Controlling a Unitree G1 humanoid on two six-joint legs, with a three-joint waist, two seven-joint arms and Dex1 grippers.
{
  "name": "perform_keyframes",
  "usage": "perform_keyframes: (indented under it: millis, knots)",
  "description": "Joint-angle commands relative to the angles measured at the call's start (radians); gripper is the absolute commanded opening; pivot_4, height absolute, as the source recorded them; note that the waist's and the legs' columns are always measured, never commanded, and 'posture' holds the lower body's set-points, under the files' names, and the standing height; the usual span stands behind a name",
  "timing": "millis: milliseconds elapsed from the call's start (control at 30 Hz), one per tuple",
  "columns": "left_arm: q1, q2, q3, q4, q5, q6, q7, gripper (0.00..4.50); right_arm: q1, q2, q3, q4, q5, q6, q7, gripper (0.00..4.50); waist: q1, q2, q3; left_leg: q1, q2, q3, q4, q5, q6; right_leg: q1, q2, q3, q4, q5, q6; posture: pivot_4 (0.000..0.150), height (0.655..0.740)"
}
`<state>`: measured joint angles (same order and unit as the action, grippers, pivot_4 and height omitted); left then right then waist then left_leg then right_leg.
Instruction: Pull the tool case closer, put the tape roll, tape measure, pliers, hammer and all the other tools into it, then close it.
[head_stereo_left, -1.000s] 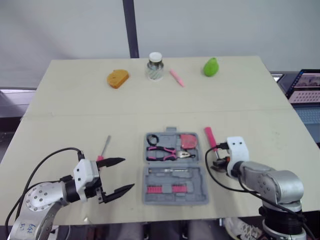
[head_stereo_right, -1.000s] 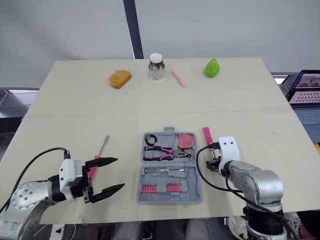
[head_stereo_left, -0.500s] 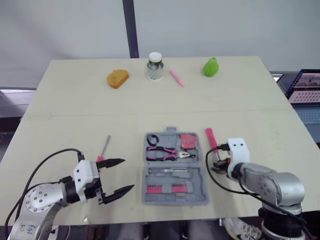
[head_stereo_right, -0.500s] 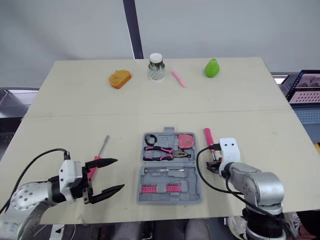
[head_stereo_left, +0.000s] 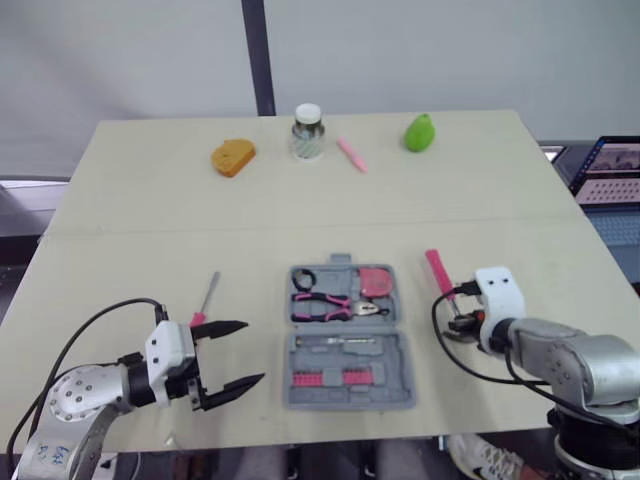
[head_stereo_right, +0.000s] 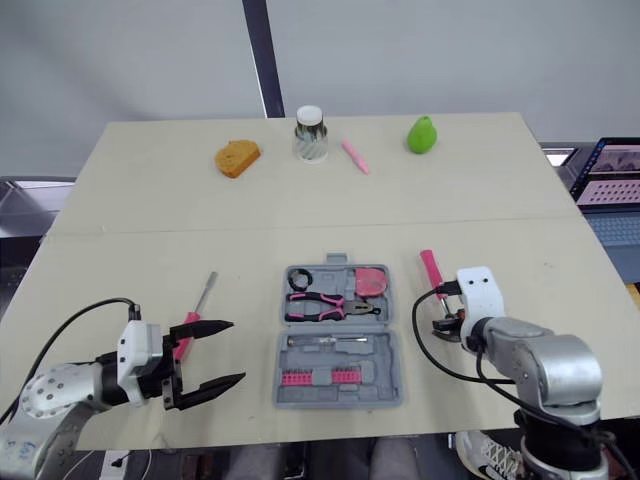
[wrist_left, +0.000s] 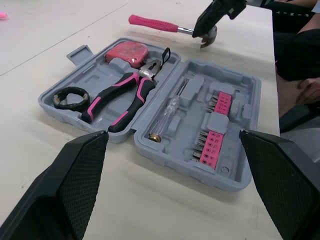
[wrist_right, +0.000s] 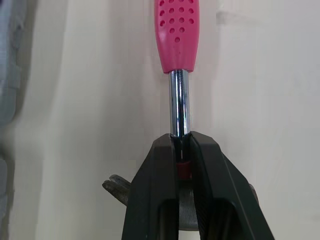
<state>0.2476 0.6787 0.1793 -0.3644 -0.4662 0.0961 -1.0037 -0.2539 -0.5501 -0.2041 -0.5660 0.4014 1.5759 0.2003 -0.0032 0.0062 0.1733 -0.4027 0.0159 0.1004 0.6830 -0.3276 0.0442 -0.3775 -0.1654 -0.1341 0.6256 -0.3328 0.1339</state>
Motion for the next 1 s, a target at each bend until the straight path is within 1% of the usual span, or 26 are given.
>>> perform_keyframes:
  millis: [33, 167, 367, 500, 567, 733, 800, 867, 1000]
  knots:
    - [-0.009, 0.008, 0.012, 0.017, -0.009, -0.02, -0.023, 4.5, -0.006, -0.082, -0.007, -0.081, 0.05, 0.009, 0.086, 0.05, 0.0, 0.0, 0.0, 0.0, 0.0, 0.0, 0.0, 0.0, 0.0, 0.0, 0.0, 0.0, 0.0, 0.0, 0.0, 0.15, 0.695]
    - [-0.013, 0.019, 0.018, 0.034, -0.016, -0.027, -0.053, 4.5, -0.005, -0.21, 0.017, -0.124, 0.123, -0.016, 0.206, 0.05, 0.0, 0.0, 0.0, 0.0, 0.0, 0.0, 0.0, 0.0, 0.0, 0.0, 0.0, 0.0, -0.001, 0.0, 0.0, 0.15, 0.695]
    - [0.015, 0.063, 0.066, 0.043, -0.048, -0.03, -0.129, 4.5, -0.01, -0.445, 0.088, -0.205, 0.265, -0.109, 0.444, 0.05, 0.001, -0.001, 0.0, 0.0, 0.0, -0.001, 0.0, 0.0, 0.0, 0.001, 0.0, -0.001, -0.003, 0.0, 0.0, 0.15, 0.695]
    - [0.036, 0.088, 0.092, 0.047, -0.052, -0.05, -0.178, 4.5, -0.067, -0.563, 0.2, -0.212, 0.293, -0.187, 0.551, 0.05, -0.001, -0.001, 0.001, 0.0, 0.0, -0.001, 0.0, 0.0, 0.0, 0.001, -0.001, -0.001, -0.004, 0.0, 0.0, 0.15, 0.695]
    - [0.039, 0.088, 0.097, 0.045, -0.051, -0.049, -0.175, 4.5, -0.119, -0.566, 0.243, -0.203, 0.311, -0.198, 0.576, 0.05, -0.001, -0.001, 0.001, 0.0, 0.0, -0.001, 0.0, 0.0, 0.0, 0.001, -0.001, -0.001, -0.004, 0.0, 0.0, 0.15, 0.695]
    - [0.057, 0.097, 0.115, 0.043, -0.04, -0.057, -0.18, 4.5, -0.291, -0.588, 0.445, -0.195, 0.279, -0.249, 0.654, 0.05, -0.002, -0.001, 0.001, 0.0, 0.0, -0.001, 0.0, 0.0, 0.0, 0.001, -0.001, -0.001, -0.004, 0.0, 0.0, 0.15, 0.695]
    - [0.065, 0.097, 0.117, 0.058, -0.02, -0.081, -0.178, 4.5, -0.373, -0.57, 0.563, -0.173, 0.233, -0.269, 0.67, 0.05, -0.003, -0.002, 0.001, 0.0, 0.0, -0.001, 0.0, 0.0, 0.0, 0.001, -0.002, -0.001, -0.004, 0.0, 0.0, 0.15, 0.695]
    - [0.068, 0.091, 0.118, 0.061, -0.016, -0.089, -0.172, 4.5, -0.426, -0.563, 0.644, -0.155, 0.193, -0.291, 0.685, 0.05, -0.003, -0.002, 0.001, 0.0, 0.0, -0.001, 0.0, 0.0, 0.0, 0.001, -0.002, -0.001, -0.004, 0.0, 0.0, 0.15, 0.695]
    - [0.076, 0.089, 0.113, 0.048, -0.018, -0.087, -0.165, 4.5, -0.517, -0.591, 0.796, -0.141, 0.094, -0.373, 0.777, 0.05, -0.002, -0.002, 0.001, 0.0, 0.0, -0.001, 0.0, 0.0, 0.0, 0.001, -0.002, -0.002, -0.004, 0.0, 0.0, 0.15, 0.695]
